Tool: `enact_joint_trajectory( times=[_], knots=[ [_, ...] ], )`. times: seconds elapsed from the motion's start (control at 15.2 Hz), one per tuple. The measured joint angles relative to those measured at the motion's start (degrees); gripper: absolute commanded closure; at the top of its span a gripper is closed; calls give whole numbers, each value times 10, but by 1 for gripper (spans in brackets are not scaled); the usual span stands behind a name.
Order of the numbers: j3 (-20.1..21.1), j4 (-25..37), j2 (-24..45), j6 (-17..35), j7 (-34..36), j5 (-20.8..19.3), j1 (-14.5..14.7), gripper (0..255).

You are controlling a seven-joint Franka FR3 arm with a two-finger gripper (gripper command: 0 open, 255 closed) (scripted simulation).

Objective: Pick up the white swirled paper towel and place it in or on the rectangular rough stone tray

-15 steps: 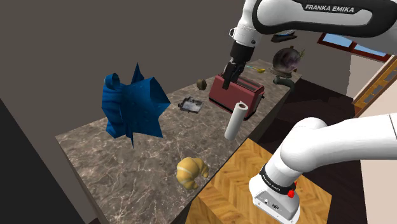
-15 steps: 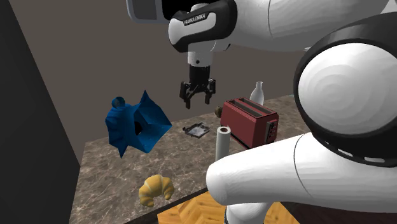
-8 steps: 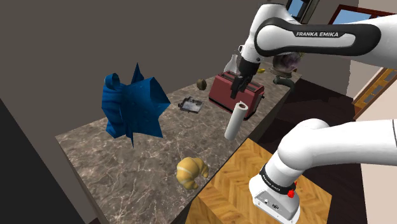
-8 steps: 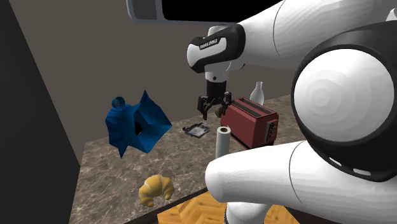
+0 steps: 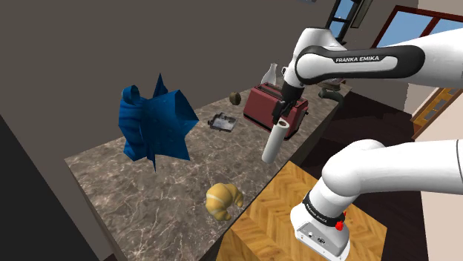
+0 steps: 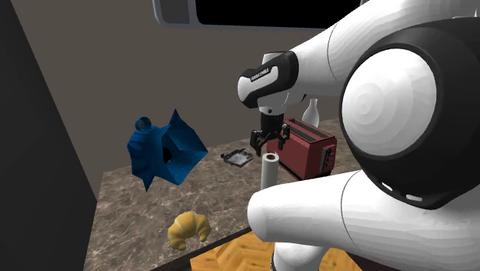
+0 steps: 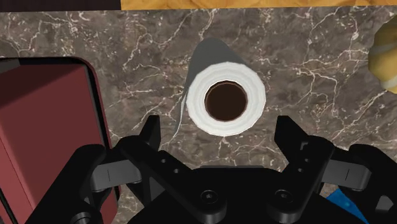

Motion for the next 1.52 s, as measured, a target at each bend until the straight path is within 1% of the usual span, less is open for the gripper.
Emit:
enact_joint_trajectory(
  times=[0.26,0.66,0.73,1.39,1.52],
  knots=[
    [-4,-24,15,39,0,-3,-2,0],
    [-3,-29,15,44,1,-4,-1,0],
    [-3,-29,15,44,1,-4,-1,255],
    [-3,-29,15,44,1,-3,-1,255],
    [-3,-22,10,33,0,-3,-1,255]
  ],
)
